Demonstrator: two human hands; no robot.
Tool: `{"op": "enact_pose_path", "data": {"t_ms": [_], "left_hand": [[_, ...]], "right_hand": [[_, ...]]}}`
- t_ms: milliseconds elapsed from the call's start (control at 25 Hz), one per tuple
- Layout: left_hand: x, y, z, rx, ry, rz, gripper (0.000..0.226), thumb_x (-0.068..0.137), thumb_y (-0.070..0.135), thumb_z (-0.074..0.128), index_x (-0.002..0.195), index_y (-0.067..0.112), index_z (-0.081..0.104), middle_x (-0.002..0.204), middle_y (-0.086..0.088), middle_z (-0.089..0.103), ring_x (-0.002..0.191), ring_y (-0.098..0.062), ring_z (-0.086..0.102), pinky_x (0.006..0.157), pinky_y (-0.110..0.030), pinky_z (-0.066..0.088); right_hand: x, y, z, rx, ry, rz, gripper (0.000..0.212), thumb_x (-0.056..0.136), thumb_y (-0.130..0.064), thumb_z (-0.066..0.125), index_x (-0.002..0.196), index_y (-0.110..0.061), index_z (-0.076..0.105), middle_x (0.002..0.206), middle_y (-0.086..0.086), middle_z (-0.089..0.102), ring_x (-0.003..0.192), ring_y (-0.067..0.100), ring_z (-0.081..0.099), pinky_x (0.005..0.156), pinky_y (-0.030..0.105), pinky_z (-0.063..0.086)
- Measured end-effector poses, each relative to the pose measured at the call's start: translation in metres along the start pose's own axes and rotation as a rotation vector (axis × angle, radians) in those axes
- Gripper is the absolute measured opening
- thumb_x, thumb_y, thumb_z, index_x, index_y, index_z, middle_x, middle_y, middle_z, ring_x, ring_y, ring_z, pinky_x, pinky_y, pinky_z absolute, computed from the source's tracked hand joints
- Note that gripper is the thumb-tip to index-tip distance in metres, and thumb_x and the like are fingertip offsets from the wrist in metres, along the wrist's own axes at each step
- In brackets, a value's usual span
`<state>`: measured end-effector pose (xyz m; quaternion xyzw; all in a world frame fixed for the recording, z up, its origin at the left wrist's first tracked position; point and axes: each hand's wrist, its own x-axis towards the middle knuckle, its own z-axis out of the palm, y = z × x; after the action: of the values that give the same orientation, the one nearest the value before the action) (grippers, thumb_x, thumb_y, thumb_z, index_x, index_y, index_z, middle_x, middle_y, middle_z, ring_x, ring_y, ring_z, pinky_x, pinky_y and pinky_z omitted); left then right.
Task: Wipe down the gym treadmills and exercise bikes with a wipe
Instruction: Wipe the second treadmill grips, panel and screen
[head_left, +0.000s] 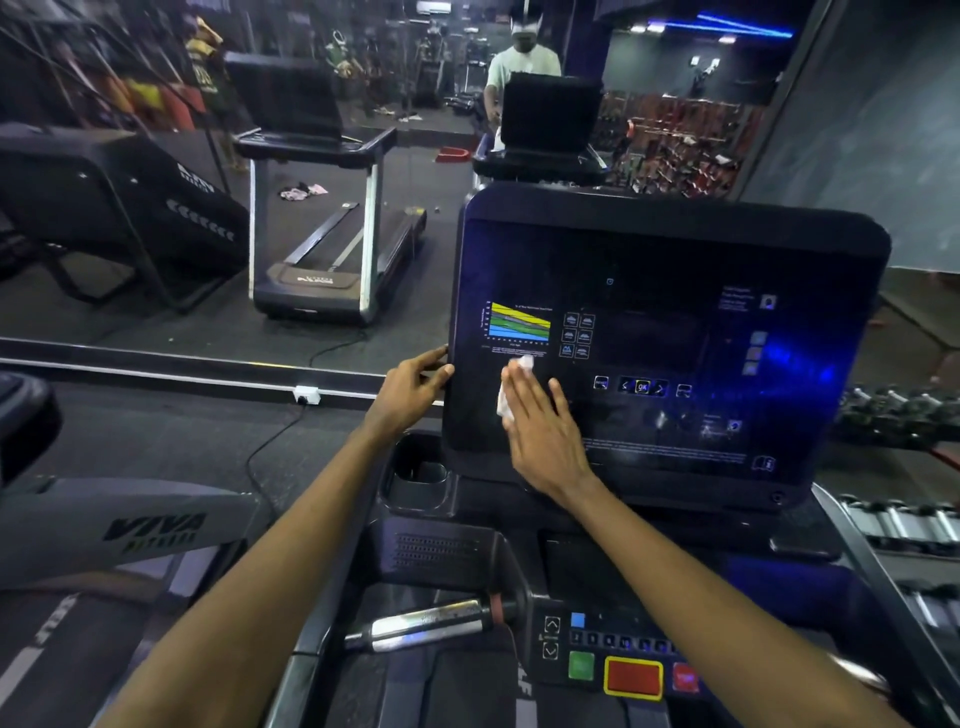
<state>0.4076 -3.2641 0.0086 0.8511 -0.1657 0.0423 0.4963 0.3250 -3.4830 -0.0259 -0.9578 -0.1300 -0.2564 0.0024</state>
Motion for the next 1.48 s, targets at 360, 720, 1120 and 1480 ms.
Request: {"op": "enact_pose_path", "data": {"t_ms": [360,720,1120,1480], "left_hand": [[0.004,0.026,-0.005,0.033,0.023,0.064,0.068,0.097,0.020,0.058,0.153,0.038,0.025,0.125,0.008,0.061,0.073,0.016,0.061,0.074,-0.008,0.047],[0.060,0.059,-0.010,0.217,0.101,0.272,0.081,0.097,0.024,0.054,0.157,0.031,0.000,0.141,-0.015,0.049,0.120,-0.022,0.049,0.102,-0.040,0.044],[0.062,0.056,-0.017,0.220,0.042,0.291,0.082,0.098,0.028,0.054,0.154,0.043,-0.005,0.149,-0.009,0.044,0.113,-0.025,0.061,0.101,-0.045,0.047],[0.034,0.046,0.008,0.241,0.073,0.275,0.081,0.101,0.033,0.051,0.157,0.019,-0.006,0.159,-0.012,0.024,0.140,-0.025,0.035,0.112,-0.038,0.034]], "right_hand": [[0.120,0.018,-0.053,-0.080,0.091,-0.036,0.069,0.102,-0.040,0.033,0.157,-0.012,0.004,0.165,0.003,0.000,0.152,0.015,-0.004,0.123,0.044,-0.001],[0.162,0.029,-0.075,-0.056,0.196,0.062,0.069,0.101,-0.043,0.031,0.157,-0.012,0.006,0.165,0.004,0.003,0.152,0.016,-0.002,0.123,0.048,0.002],[0.178,0.016,-0.078,-0.032,0.186,0.050,0.066,0.103,-0.040,0.029,0.157,-0.012,0.002,0.165,0.005,0.000,0.152,0.016,-0.005,0.123,0.045,-0.004],[0.060,0.013,-0.028,0.087,0.162,0.240,0.067,0.102,-0.033,0.035,0.157,-0.008,0.005,0.165,0.006,-0.001,0.152,0.017,-0.005,0.123,0.047,0.003]]}}
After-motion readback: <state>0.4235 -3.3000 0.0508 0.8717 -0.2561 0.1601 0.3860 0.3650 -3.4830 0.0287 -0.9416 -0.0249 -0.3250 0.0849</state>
